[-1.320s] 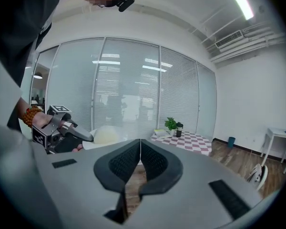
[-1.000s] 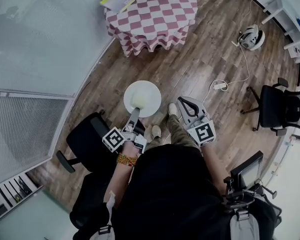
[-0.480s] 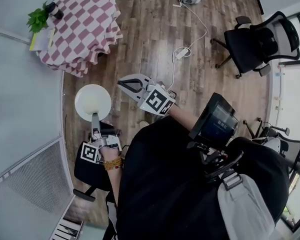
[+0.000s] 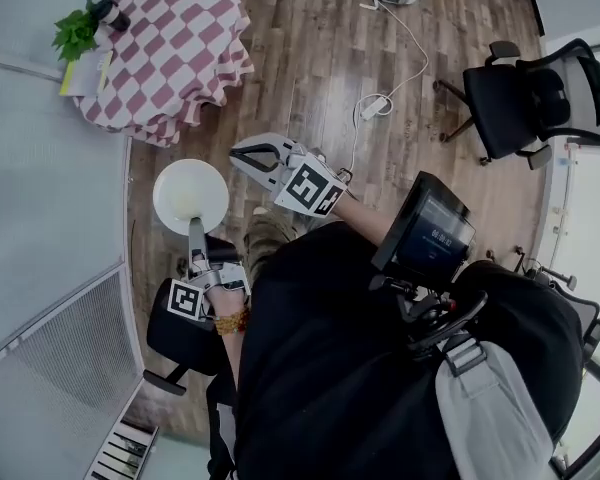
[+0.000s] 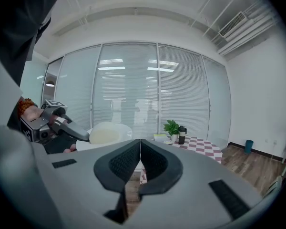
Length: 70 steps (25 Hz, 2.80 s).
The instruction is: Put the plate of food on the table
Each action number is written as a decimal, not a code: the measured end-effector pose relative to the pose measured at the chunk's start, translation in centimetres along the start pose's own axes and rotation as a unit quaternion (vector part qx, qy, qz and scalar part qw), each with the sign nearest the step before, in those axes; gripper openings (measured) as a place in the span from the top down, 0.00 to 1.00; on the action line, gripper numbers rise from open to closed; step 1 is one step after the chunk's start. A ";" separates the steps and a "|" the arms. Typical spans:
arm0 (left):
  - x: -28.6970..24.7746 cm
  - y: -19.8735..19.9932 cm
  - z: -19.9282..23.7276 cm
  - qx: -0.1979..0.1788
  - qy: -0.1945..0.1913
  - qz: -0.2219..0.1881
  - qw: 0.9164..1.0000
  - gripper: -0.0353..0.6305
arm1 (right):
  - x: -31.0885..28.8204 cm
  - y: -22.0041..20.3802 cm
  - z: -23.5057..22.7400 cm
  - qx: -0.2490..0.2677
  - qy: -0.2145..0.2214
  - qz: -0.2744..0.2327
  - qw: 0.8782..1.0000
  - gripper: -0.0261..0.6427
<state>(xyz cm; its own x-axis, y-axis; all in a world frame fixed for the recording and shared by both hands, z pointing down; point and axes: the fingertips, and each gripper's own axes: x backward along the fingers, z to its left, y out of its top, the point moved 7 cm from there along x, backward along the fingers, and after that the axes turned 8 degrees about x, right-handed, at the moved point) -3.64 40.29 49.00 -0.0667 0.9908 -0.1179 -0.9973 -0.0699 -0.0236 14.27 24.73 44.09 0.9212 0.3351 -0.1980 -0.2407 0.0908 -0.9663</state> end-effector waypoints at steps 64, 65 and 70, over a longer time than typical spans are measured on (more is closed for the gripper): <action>-42.1 25.4 -1.5 -0.021 0.032 0.081 0.996 0.92 | -35.5 0.2 -31.2 -0.021 0.010 0.034 0.999 0.94; -42.7 25.3 -1.4 -0.023 0.030 0.082 0.996 0.92 | -35.5 -0.1 -31.7 -0.021 0.010 0.035 0.999 0.94; -45.1 25.1 -0.9 -0.016 0.039 0.086 0.995 0.92 | -35.5 -1.4 -32.7 -0.032 0.011 0.053 0.998 0.94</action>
<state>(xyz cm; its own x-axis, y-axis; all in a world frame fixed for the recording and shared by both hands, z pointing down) -25.61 -6.27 52.80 -0.2320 0.9519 -0.2000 -0.9698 -0.2422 -0.0276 -8.13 -17.98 47.12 0.8977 0.3198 -0.3033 -0.3187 -0.0044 -0.9479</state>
